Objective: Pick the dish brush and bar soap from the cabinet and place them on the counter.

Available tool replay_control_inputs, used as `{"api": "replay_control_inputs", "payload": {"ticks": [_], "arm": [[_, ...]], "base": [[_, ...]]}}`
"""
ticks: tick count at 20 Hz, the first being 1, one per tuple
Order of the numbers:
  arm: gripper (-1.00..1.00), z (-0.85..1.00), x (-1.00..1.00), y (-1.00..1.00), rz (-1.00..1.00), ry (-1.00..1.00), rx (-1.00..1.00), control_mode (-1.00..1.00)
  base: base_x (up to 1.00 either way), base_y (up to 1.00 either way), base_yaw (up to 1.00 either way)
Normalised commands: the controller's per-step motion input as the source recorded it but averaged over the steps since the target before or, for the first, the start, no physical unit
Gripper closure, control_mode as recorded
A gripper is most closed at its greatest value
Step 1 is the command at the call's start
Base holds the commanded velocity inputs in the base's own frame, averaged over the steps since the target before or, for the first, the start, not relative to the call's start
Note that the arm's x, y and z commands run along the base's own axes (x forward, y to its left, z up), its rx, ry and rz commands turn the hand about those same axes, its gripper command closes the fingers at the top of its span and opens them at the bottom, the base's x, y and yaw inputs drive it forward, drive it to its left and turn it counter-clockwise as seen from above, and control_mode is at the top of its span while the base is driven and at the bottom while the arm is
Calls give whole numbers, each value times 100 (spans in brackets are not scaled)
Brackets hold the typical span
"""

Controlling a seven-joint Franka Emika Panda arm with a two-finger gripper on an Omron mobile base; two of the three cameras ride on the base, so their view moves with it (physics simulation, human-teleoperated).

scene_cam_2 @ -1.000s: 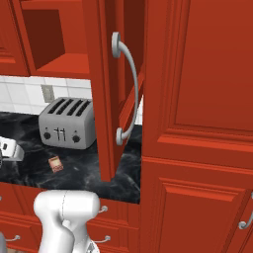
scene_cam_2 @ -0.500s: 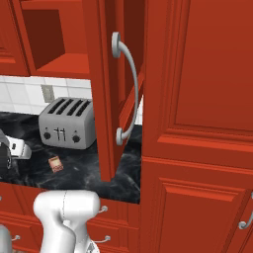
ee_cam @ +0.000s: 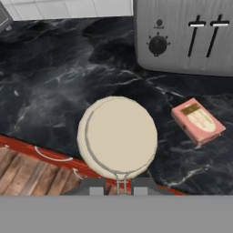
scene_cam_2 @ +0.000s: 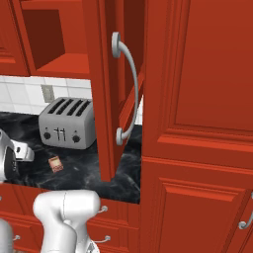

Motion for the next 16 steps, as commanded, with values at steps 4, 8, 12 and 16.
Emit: {"api": "replay_control_inputs", "payload": {"ticks": [4, 8, 12, 16], "arm": [[100, -21, 29, 6, 0, 0, 0, -100], [100, -11, 38, 0, 0, 1, 0, -100], [100, -13, 42, 1, 0, 1, 0, -100], [100, -22, 38, 15, 0, 1, 0, -100]], "base": [[0, 0, 0], [0, 0, 0], [0, 0, 0], [0, 0, 0]]}}
